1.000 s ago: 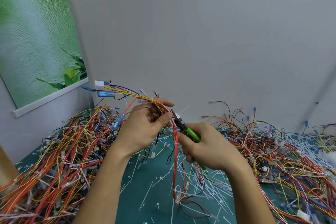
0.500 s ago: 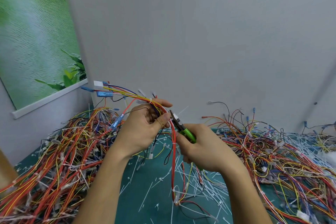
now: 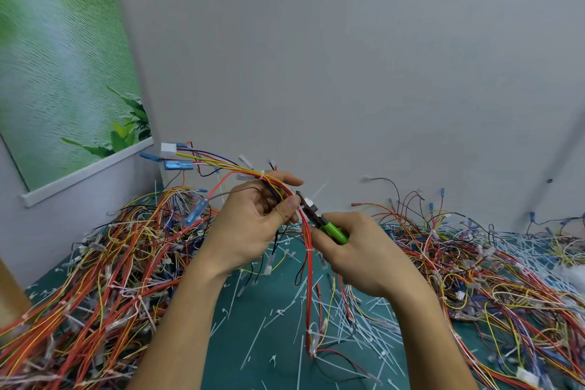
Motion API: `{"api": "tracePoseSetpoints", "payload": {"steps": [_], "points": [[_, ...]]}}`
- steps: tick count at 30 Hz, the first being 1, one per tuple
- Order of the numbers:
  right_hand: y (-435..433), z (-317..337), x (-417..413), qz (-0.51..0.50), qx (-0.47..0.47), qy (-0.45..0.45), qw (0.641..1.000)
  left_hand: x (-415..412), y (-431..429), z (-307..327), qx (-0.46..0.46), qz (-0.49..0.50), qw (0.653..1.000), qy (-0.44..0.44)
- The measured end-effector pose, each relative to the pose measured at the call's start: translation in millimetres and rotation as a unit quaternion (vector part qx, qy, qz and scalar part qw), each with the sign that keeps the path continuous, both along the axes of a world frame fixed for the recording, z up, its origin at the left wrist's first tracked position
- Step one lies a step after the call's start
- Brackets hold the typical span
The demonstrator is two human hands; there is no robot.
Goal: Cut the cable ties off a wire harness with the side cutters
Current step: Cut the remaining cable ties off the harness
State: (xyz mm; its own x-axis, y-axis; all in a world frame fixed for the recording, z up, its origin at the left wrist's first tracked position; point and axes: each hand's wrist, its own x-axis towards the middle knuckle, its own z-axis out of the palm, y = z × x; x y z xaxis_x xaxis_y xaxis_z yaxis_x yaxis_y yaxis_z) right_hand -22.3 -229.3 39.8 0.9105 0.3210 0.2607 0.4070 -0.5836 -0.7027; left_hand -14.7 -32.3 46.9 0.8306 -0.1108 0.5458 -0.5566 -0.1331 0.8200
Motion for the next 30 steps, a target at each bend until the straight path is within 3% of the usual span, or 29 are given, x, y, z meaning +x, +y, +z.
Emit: {"api": "tracePoseSetpoints", "payload": {"steps": [30], "points": [[7.3,2.4,-3.7,0.026,0.018,0.024,0.999,-4.1,-1.1,3.3,0.011,0.031,0.999,-0.014]]}}
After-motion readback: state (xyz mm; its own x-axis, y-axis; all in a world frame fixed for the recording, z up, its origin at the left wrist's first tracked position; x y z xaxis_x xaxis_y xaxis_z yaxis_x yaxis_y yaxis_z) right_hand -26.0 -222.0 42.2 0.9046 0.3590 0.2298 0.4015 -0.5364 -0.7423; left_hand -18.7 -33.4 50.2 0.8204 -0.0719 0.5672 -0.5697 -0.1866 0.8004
